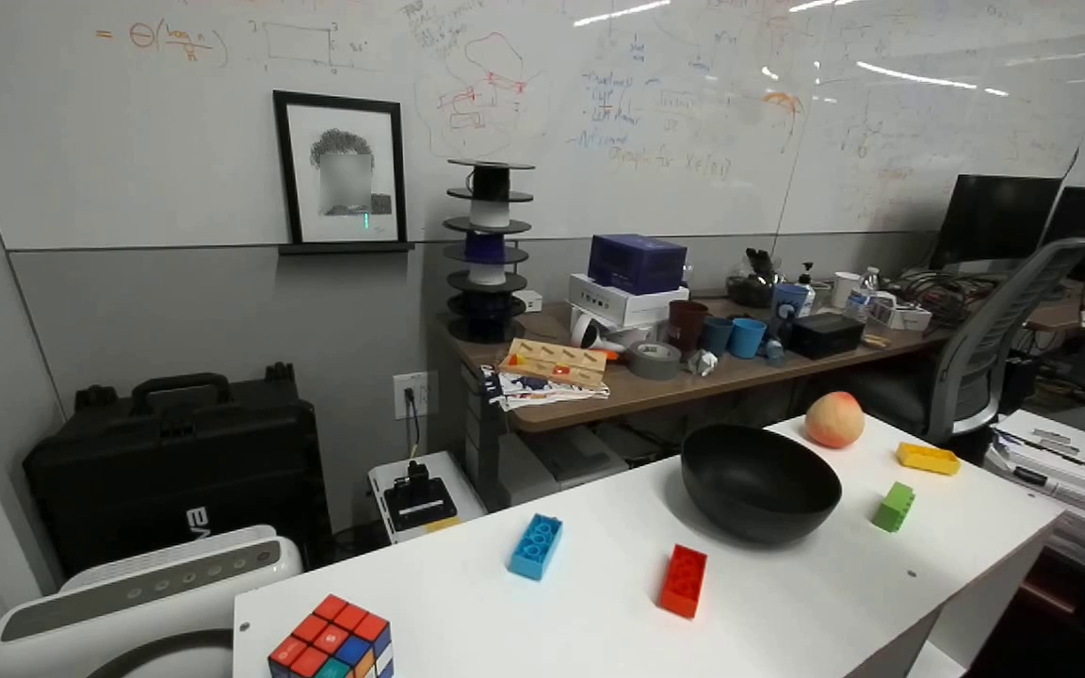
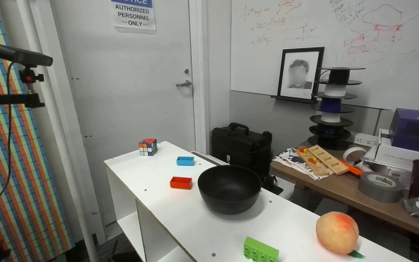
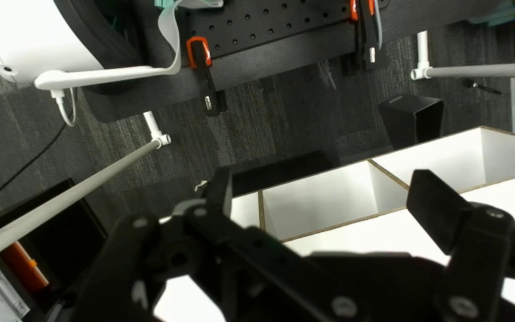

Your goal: Place the red, green, blue and yellow building blocks inside the black bowl

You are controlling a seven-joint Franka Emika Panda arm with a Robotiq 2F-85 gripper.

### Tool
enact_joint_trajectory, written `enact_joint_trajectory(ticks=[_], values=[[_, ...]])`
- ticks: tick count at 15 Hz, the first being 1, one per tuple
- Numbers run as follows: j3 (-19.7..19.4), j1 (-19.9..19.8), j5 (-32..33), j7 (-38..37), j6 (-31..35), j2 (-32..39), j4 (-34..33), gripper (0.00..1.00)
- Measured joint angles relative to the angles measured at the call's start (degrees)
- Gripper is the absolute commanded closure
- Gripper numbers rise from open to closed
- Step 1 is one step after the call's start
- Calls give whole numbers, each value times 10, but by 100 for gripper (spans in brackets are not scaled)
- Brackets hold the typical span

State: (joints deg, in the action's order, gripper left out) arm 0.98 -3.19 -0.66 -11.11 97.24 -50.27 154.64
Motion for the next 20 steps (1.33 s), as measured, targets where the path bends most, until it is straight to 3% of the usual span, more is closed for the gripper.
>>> enact_joint_trajectory(ticks=[16, 20], values=[[0, 0, 0, 0, 0, 1, 2, 0], [8, 0, 0, -18, 68, 33, 1, 0]])
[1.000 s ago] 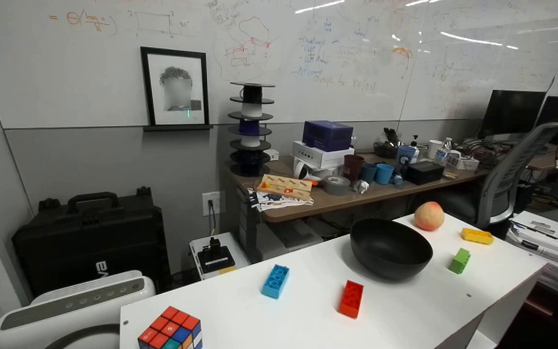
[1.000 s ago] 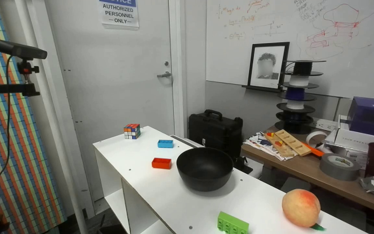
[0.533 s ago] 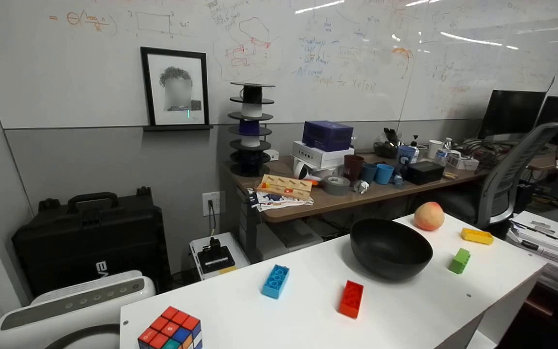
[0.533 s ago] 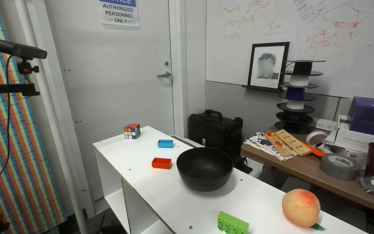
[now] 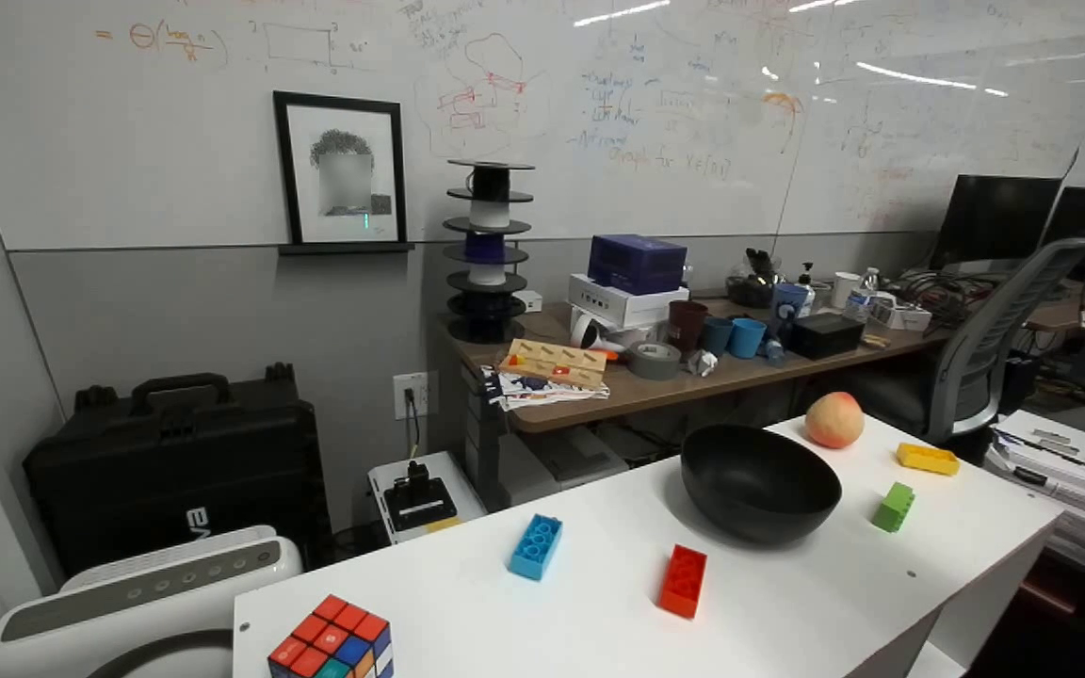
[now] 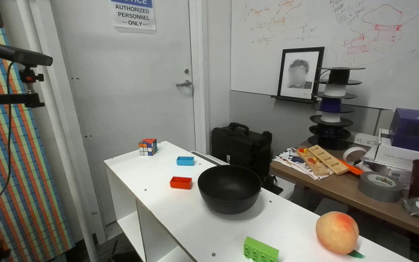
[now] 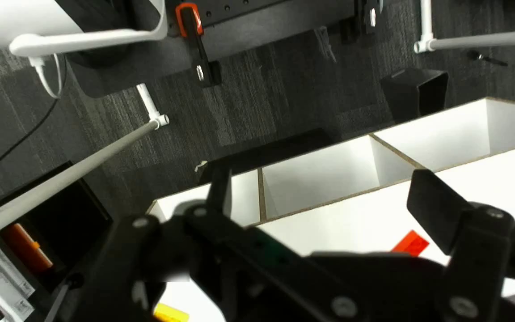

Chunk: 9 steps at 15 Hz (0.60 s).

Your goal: Place the red, green, blue and yellow building blocks inside the black bowl

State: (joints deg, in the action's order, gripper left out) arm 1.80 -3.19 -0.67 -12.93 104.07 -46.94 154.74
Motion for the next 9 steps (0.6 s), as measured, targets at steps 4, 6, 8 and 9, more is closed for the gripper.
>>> enact_joint_trajectory(ticks=[4, 6, 8, 9], values=[[31, 1, -4, -37, 116, 89, -8, 0], [48, 4, -12, -58, 191, 152, -19, 0], [65, 8, -19, -93, 266, 223, -37, 0], [72, 9, -20, -114, 299, 261, -49, 0]])
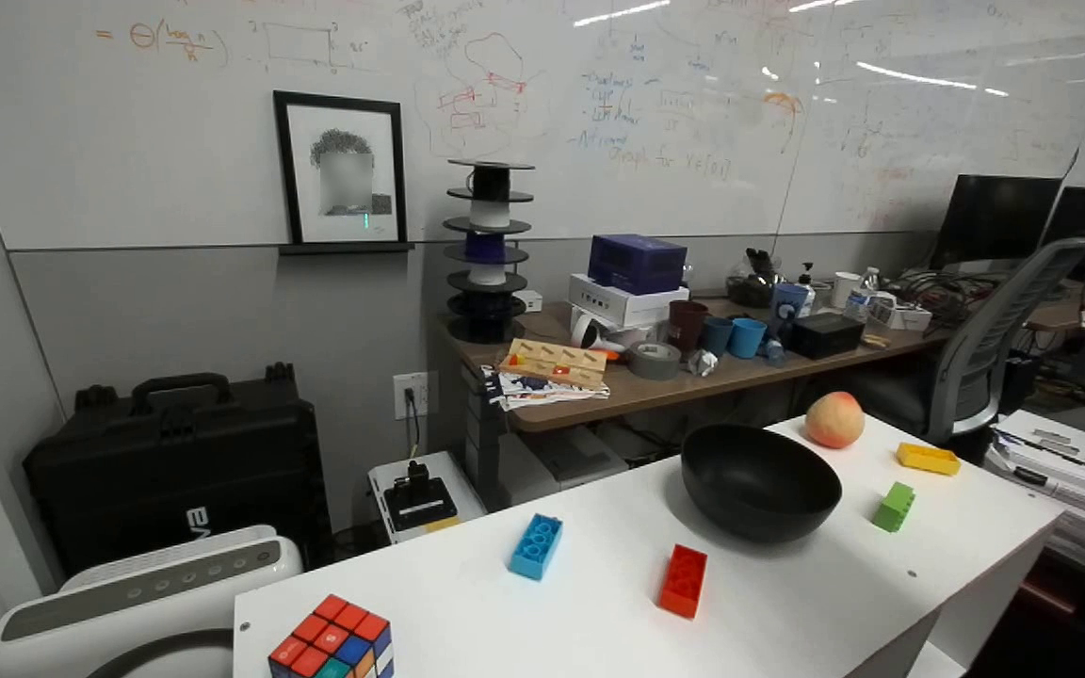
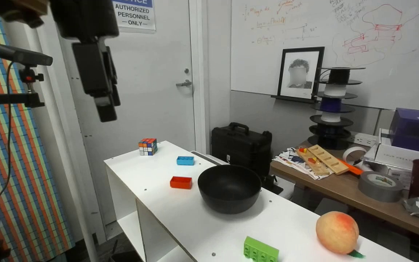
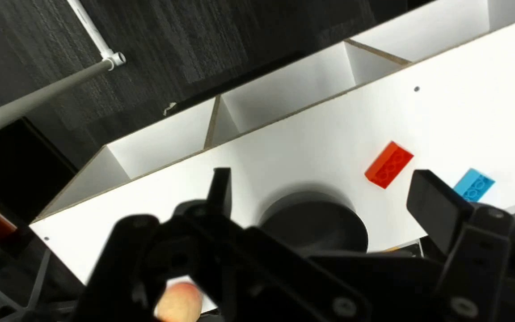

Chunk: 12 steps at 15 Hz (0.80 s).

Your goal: Place the red, green, blue and yellow building blocks inside the black bowl

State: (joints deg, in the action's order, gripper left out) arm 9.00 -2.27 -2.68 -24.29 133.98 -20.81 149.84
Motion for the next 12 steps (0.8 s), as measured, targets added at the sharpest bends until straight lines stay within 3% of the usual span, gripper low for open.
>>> enact_joint_trajectory(ticks=[6, 12], values=[[15, 10, 24, -128, 125, 226, -106, 0], [-31, 80, 27, -160, 160, 433, -266, 0]])
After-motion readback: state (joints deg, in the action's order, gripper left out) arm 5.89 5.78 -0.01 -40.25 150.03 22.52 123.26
